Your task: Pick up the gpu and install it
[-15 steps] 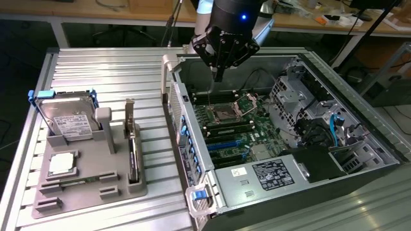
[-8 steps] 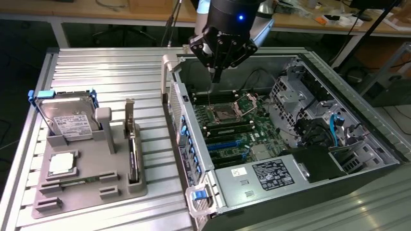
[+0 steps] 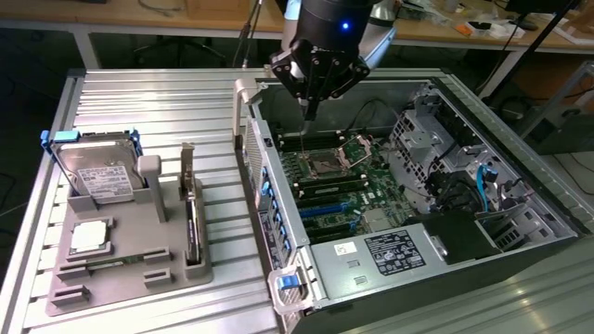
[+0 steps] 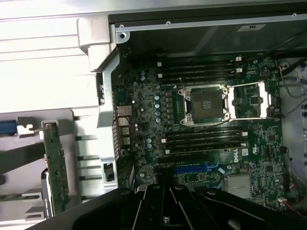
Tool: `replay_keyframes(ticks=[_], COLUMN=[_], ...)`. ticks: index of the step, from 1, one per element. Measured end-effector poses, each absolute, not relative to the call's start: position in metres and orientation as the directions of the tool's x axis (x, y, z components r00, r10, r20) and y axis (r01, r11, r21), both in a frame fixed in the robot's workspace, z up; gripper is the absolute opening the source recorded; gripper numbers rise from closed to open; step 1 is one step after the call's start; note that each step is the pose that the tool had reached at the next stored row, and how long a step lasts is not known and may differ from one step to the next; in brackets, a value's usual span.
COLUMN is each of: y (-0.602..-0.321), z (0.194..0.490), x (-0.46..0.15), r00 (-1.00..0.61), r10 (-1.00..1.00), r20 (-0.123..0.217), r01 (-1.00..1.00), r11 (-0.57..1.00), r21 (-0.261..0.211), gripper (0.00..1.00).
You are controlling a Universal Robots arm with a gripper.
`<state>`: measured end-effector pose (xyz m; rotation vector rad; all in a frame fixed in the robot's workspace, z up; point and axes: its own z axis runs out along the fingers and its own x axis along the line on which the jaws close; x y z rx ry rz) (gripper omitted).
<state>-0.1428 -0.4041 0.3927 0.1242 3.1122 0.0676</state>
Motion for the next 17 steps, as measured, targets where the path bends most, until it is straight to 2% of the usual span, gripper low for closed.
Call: replay_keyframes(ticks=[17], y=[-0.4056], z=[0.3927], x=[-0.1519], r00=[-0.996], r10=[0.08], r20=[-0.024], r01=[0.079], r11=[0.996], r21=[0.044], gripper=[0.11])
